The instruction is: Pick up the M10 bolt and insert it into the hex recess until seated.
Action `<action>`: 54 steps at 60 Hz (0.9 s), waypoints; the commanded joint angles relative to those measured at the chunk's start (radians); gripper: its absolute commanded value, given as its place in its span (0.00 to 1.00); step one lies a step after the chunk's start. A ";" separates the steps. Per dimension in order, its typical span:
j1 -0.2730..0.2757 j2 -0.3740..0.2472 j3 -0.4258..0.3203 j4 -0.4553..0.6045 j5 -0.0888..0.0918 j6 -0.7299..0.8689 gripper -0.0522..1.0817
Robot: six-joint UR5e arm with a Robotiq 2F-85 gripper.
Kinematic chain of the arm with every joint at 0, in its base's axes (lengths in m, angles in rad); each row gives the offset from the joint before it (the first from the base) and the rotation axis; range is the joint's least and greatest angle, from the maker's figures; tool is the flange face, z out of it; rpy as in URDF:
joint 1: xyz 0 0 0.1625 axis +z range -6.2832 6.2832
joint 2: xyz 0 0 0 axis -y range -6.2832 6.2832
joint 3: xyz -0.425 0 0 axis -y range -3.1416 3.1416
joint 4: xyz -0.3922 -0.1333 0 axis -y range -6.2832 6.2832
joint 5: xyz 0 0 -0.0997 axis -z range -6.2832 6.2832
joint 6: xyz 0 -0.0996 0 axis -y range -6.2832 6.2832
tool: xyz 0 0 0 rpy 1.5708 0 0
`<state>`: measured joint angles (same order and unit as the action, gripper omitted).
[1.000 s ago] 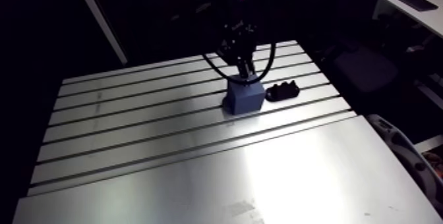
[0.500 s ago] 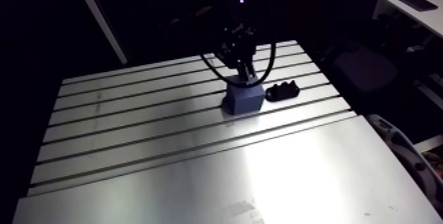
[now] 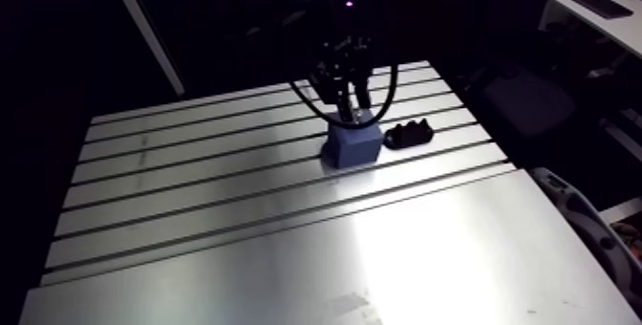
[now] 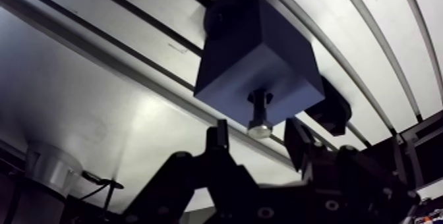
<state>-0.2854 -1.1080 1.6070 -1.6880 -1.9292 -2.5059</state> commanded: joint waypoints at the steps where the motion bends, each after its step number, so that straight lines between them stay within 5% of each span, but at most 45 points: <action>1: 0.000 -0.009 -0.006 -0.032 0.021 0.003 0.05; 41: -0.015 -0.052 -0.007 -0.092 0.063 0.010 0.05; 47: -0.029 -0.064 0.000 -0.094 0.083 0.015 0.05; 54: -0.048 -0.084 0.001 -0.094 0.132 0.041 0.05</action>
<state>-0.3078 -1.1637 1.6024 -1.7789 -1.8511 -2.4885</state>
